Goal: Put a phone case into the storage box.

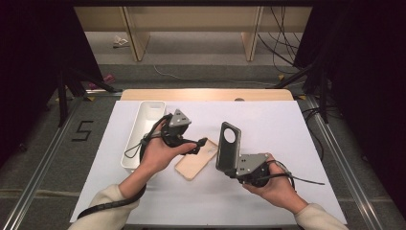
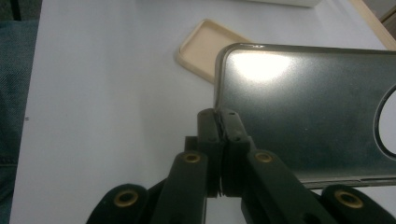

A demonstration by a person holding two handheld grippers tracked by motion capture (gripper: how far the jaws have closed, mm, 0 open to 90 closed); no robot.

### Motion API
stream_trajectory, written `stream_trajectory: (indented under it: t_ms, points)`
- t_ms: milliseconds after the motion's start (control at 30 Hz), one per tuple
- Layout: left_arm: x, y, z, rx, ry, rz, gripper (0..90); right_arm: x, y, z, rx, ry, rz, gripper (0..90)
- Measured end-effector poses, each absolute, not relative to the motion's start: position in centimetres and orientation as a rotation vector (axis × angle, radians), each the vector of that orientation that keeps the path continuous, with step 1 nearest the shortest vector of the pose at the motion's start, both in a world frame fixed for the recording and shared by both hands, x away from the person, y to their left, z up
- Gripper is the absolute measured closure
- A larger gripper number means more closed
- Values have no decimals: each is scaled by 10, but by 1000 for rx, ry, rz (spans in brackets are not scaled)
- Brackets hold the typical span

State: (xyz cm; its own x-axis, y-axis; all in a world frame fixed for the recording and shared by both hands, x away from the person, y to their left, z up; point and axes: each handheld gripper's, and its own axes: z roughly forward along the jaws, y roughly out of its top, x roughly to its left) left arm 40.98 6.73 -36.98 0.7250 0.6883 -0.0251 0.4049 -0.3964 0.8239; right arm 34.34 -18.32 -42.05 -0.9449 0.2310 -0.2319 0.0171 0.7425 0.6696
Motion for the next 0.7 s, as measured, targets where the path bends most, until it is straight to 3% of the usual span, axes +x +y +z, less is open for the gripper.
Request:
stream_trajectory:
  t_ms: [333,700]
  points:
    - [442,31,-369,2080,933,295,271,342,-174,-424,147,2654,974,894]
    - [460,21,-378,2087,1051,174,455,340,-168,-423,119,2651,943,894]
